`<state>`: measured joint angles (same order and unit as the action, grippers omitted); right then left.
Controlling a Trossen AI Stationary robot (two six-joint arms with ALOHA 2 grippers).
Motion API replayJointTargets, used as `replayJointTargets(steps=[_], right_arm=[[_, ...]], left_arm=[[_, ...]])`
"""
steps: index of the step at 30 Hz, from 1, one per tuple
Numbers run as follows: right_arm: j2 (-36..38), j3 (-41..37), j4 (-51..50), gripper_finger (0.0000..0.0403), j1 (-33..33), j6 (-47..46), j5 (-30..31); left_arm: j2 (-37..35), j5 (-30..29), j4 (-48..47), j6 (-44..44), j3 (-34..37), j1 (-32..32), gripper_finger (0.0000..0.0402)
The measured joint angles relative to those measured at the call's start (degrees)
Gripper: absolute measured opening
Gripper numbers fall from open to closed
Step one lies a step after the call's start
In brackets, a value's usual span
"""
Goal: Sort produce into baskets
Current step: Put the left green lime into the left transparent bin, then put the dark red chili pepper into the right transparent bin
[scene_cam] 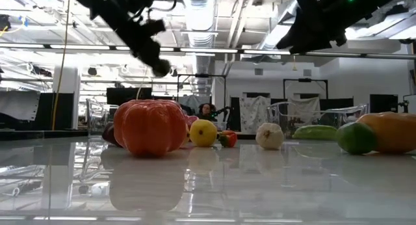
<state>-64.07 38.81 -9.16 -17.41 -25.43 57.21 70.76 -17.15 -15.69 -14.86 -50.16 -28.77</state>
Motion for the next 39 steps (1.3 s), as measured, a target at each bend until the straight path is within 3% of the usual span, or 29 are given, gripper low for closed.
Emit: replayJointTargets(steps=[4, 10, 16, 19, 22, 26, 28, 30, 34, 39], right_arm=[[0.00, 0.00, 0.68, 0.0320, 0.31, 0.43, -0.13], [-0.80, 0.00, 0.84, 0.0320, 0.31, 1.52, -0.29], [-3.73, 0.00, 1.70, 0.0320, 1.33, 1.95, -0.32], [-4.58, 0.00, 2.09, 0.0320, 2.21, 1.96, -0.39], [-4.64, 0.00, 2.21, 0.0320, 2.62, 1.98, -1.59], [-4.61, 0.00, 2.48, 0.0320, 2.58, 2.41, -1.75], [-4.61, 0.00, 2.56, 0.0320, 2.58, 2.42, -1.76], [-4.61, 0.00, 2.85, 0.0320, 2.58, 2.55, -1.79], [-4.61, 0.00, 4.92, 0.0320, 2.54, 3.52, -1.92], [-4.61, 0.00, 5.17, 0.0320, 2.51, 3.60, -3.26]], left_arm=[[0.08, -2.20, -0.95, 3.44, 1.48, -3.20, 0.0206], [0.38, -4.22, -1.22, 1.74, 1.30, -4.45, 0.0278], [0.37, -2.51, -1.82, 1.88, -0.96, -3.53, 0.0320], [0.37, 2.85, -4.24, 3.47, -2.16, -2.25, 0.0321], [0.37, 13.62, -8.91, 3.20, -2.57, 0.73, 0.0313], [0.37, 28.23, -14.71, 0.98, -1.64, 8.32, 0.0295], [0.44, 30.73, -15.67, 0.57, 0.13, 13.30, 0.0285], [0.48, 30.11, -14.94, 0.70, 2.11, 18.21, 0.0277], [0.50, 22.02, -9.47, 1.05, 7.63, 26.07, 0.0269], [0.50, 16.41, -4.22, 2.68, 12.43, 30.90, 0.0268]])
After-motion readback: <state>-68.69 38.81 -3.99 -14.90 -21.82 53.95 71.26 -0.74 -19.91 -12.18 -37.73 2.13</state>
